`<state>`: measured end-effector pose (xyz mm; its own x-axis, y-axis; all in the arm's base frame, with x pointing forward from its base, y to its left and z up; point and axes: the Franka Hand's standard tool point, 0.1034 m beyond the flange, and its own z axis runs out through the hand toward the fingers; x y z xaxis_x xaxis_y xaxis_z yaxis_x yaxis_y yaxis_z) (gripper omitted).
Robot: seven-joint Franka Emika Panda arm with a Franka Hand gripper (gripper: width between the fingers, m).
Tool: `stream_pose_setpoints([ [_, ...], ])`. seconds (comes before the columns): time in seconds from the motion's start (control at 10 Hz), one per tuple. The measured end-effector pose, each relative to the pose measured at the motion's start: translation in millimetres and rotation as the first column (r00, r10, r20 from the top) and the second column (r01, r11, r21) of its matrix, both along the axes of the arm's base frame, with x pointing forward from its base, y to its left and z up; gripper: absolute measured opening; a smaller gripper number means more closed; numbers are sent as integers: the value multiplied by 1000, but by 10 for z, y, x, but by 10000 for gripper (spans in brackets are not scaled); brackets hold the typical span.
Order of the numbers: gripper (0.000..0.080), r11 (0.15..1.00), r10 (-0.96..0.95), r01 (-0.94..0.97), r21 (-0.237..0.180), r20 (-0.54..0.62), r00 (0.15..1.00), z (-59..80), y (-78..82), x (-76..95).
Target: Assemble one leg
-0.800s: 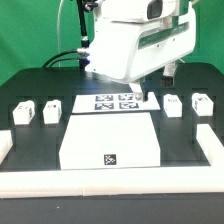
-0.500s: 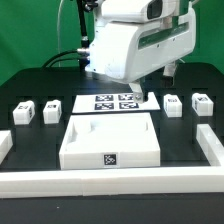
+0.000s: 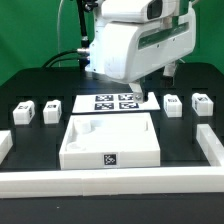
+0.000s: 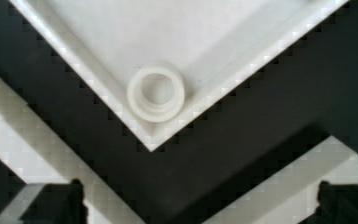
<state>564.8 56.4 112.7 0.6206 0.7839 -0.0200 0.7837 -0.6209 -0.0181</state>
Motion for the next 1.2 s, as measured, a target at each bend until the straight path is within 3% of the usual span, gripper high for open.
stream_pose_setpoints([
  [0.1,650,1000,8,-8,2,9,1000,-12,0,-15],
  [0.3,650,997,82,-82,3,3,997,-110,-68,-311],
  [0.6,650,961,276,-276,-2,49,960,-179,-185,-542],
  [1.2,650,956,292,-293,-1,40,955,-205,-235,-585],
])
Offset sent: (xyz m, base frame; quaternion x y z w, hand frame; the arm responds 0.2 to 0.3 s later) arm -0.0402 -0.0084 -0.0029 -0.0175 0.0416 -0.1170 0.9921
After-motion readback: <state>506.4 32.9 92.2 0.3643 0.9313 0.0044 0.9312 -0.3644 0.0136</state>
